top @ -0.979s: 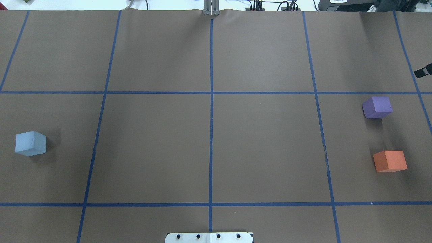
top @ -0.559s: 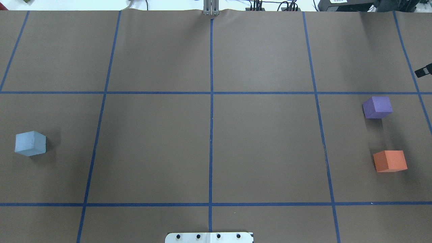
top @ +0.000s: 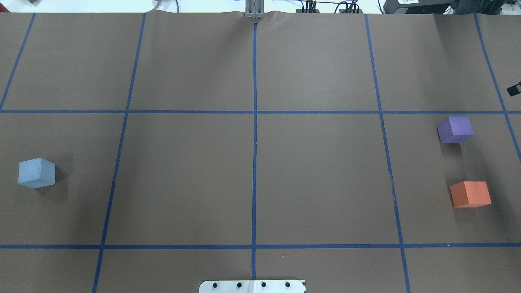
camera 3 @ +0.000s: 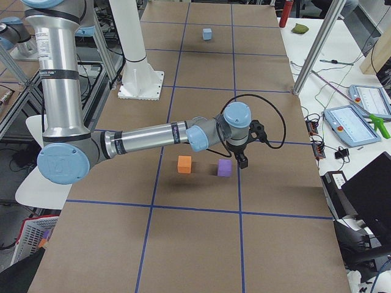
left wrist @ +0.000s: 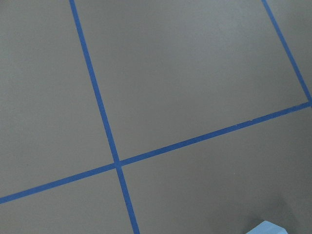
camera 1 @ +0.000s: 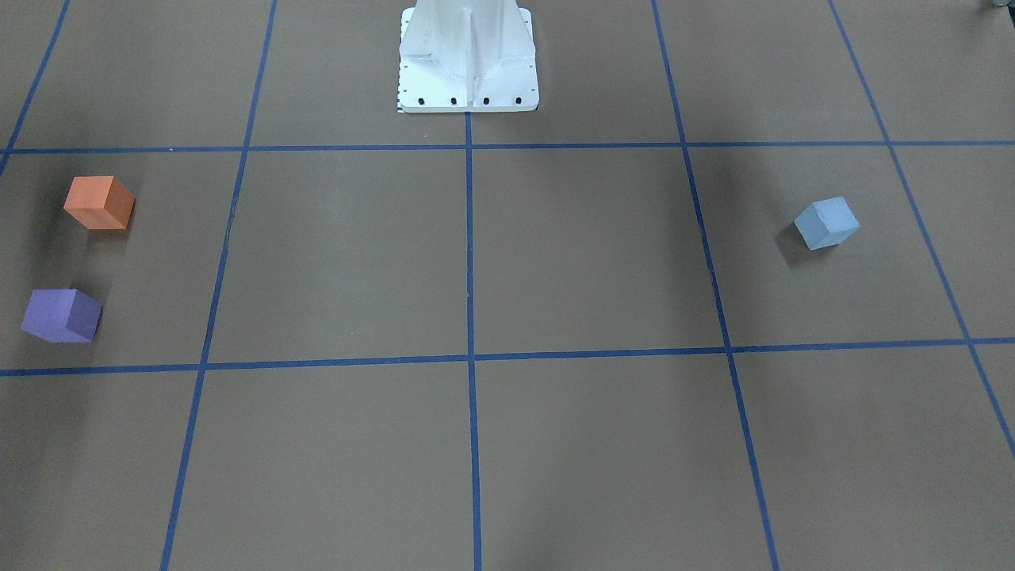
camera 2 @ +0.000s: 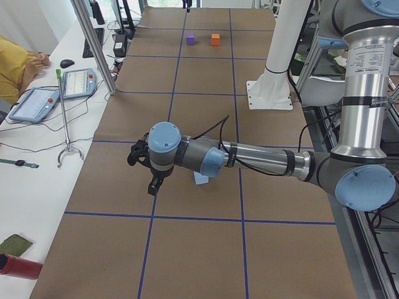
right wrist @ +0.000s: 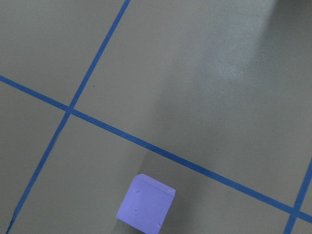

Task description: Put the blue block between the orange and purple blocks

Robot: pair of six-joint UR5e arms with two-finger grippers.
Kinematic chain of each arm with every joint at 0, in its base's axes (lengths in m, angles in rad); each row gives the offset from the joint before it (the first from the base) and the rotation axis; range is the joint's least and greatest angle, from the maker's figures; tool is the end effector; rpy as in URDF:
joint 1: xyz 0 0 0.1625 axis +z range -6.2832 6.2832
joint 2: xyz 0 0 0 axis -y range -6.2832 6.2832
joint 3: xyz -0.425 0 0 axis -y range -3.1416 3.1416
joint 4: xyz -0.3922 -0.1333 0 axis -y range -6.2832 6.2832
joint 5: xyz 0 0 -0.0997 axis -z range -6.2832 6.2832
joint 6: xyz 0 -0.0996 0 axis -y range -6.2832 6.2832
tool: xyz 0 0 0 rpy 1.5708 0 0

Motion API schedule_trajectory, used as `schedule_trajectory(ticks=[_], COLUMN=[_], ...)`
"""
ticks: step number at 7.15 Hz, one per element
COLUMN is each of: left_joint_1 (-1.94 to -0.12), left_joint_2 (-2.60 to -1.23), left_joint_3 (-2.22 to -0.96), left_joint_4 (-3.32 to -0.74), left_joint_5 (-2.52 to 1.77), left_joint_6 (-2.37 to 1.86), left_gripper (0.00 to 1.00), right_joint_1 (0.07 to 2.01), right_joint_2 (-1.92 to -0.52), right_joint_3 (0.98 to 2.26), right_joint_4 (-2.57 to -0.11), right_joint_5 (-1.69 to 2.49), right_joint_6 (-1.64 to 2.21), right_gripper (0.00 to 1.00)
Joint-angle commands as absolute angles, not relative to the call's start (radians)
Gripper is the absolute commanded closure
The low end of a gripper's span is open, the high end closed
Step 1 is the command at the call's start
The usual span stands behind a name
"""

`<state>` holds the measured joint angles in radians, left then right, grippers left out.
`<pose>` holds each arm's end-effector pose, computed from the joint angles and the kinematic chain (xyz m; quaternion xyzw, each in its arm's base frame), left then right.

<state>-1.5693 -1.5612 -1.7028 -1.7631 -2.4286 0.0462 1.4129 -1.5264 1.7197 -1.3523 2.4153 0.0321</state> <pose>-0.0572 -0.5002 0.5707 0.1517 0.4074 0.0866 0.8964 -0.0239 -0.5244 0.5324 0.1476 -0.4170 -0.1397 0.8859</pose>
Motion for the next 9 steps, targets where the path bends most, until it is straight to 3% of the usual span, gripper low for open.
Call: schedule_trajectory(ticks=[1, 4, 6, 9], left_joint_1=[-1.568, -1.568, -1.559, -1.287], left_joint_2=[-1.559, -1.525, -1.459, -1.502], left_joint_3=[-1.712, -1.704, -1.701, -1.707], left_joint_4=[-1.724, -1.716, -1.790, -1.906], left_joint_5=[-2.375, -2.388, -2.391, -2.376], left_joint_6=[0.045, 0.057, 0.048, -0.374], left_gripper=[0.00, 0.00, 0.00, 0.00], right_joint_1=[1.465, 1.453, 1.419, 1.402], right_joint_2=[-1.543, -1.561, -1.644, -1.643], right_joint_3=[1.738, 1.810, 1.890, 1.887], right_joint_4=[-1.452, -1.586, -1.575, -1.572], right_joint_5=[2.399, 2.332, 2.289, 2.302], right_joint_6=[0.031, 0.017, 0.012, 0.014], right_gripper=[0.00, 0.00, 0.00, 0.00])
